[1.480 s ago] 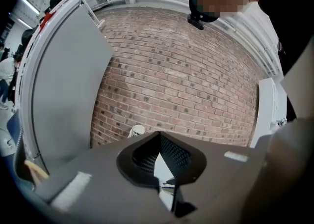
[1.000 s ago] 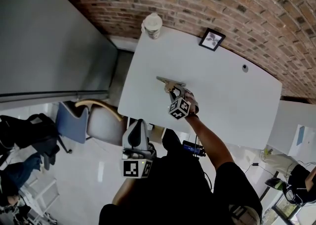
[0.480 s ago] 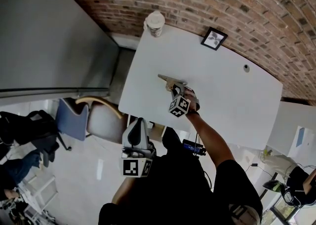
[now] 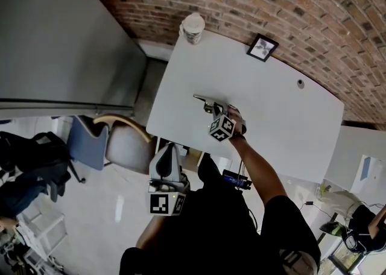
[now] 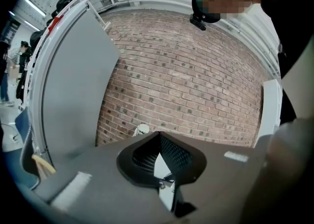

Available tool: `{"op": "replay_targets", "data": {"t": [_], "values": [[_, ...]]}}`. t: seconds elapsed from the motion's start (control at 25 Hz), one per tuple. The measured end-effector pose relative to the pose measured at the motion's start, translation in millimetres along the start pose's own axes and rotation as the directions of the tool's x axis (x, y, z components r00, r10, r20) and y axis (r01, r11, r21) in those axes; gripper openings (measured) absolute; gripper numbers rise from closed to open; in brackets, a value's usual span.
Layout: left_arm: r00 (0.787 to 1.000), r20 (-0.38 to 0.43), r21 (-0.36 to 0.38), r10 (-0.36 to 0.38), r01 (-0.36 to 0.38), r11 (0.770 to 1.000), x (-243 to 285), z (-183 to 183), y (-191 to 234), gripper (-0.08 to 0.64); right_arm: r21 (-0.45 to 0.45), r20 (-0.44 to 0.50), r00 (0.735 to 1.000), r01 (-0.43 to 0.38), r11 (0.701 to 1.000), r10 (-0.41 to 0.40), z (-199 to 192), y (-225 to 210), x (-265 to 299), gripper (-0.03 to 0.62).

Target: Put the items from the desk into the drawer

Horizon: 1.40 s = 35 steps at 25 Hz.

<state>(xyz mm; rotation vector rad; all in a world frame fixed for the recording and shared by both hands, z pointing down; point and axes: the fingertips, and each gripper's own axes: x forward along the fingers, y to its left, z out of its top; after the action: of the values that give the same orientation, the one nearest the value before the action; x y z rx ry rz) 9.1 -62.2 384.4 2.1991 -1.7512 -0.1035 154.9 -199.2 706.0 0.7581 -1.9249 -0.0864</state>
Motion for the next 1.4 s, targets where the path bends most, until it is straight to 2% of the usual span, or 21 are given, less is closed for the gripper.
{"op": "replay_targets", "data": {"t": [0.12, 0.28, 0.68, 1.12, 1.4], "values": [[1.0, 0.025, -0.002, -0.002, 0.002, 1.0, -6.4, 4.3, 1.4, 0.02, 0.01, -0.005, 1.0, -0.011, 1.0, 0.011, 0.1, 3.0, -5.4, 0.023], [1.0, 0.016, -0.01, 0.002, -0.002, 1.0, -17.3, 1.0, 5.0, 0.019, 0.034, -0.003, 1.0, -0.019, 0.999, 0.02, 1.5, 7.3, -16.1, 0.021], [0.999, 0.037, -0.01, -0.017, 0.018, 1.0, -49.9, 6.8, 13.3, 0.02, 0.118, 0.057, 0.998, -0.01, 0.993, 0.004, 21.9, 29.3, -69.7, 0.02], [0.998, 0.051, -0.001, -0.022, 0.022, 1.0, -100.0, 8.2, 40.0, 0.02, 0.182, 0.134, 0.991, -0.04, 0.982, 0.015, 52.9, 96.7, -126.9, 0.02], [0.999, 0.045, 0.0, -0.014, 0.014, 1.0, -126.8, 1.1, 61.8, 0.02, 0.165, 0.151, 0.985, -0.109, 0.98, 0.084, 63.7, 165.0, -145.8, 0.019]]}}
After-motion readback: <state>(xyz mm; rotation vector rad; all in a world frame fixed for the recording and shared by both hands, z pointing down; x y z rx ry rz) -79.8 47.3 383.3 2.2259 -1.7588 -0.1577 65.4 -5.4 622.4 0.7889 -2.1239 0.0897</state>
